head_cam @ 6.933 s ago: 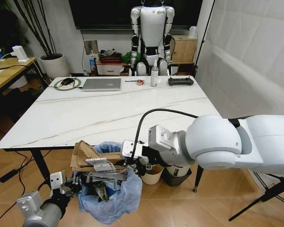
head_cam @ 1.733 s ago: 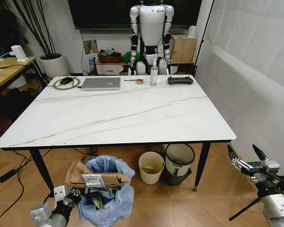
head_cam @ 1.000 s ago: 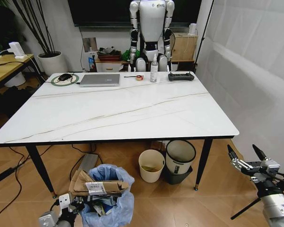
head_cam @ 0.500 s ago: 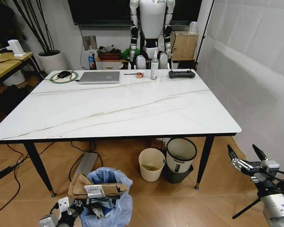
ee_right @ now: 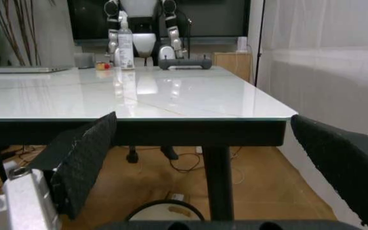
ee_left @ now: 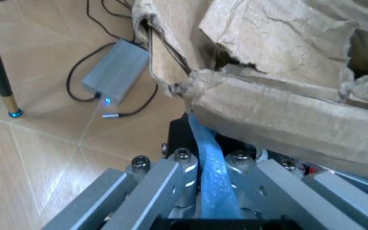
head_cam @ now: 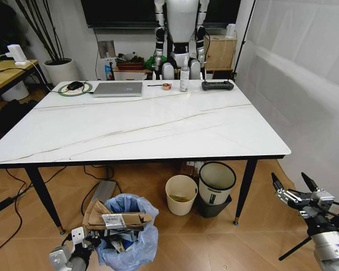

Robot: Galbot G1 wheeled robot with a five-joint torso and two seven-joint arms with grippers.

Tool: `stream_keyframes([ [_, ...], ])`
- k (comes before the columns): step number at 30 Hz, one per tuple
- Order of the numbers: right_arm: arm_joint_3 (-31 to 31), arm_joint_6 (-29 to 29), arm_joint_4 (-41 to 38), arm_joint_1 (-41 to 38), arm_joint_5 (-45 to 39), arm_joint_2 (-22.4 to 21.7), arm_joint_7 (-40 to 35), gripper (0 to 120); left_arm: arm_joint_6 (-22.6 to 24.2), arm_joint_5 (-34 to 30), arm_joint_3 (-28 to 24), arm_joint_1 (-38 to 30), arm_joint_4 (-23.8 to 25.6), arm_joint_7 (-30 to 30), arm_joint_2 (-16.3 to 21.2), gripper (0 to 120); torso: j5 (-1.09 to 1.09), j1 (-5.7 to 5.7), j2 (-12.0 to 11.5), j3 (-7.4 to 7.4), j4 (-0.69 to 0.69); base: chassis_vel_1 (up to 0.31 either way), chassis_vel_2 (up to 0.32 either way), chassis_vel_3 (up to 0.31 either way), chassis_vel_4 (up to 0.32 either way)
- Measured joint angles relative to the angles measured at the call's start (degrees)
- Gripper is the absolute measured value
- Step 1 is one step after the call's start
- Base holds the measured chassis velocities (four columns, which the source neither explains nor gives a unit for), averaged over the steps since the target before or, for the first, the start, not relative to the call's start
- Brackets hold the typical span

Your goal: Pick up the trash bin and place the trash from the table into it.

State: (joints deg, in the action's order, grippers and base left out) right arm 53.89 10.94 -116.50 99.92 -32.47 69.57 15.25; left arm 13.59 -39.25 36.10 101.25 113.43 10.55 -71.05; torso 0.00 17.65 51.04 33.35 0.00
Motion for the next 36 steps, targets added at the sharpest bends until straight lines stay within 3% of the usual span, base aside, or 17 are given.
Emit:
stream_keyframes([
  [14, 0.0, 0.0, 0.0, 0.0, 0.0, 0.0, 0.0, 100, 0.3, -1.4, 0.1, -3.6, -2.0, 0.5, 1.6, 0, 0.00, -1.53, -3.7, -2.18, 0.00, 0.000, 0.000, 0.000, 0.000],
  [36, 0.0, 0.0, 0.0, 0.0, 0.0, 0.0, 0.0, 100, 0.2, -1.0, -1.7, -5.1, -5.4, 0.1, 1.0, 0, 0.00, -3.82, -9.2, -5.37, 0.00, 0.000, 0.000, 0.000, 0.000],
])
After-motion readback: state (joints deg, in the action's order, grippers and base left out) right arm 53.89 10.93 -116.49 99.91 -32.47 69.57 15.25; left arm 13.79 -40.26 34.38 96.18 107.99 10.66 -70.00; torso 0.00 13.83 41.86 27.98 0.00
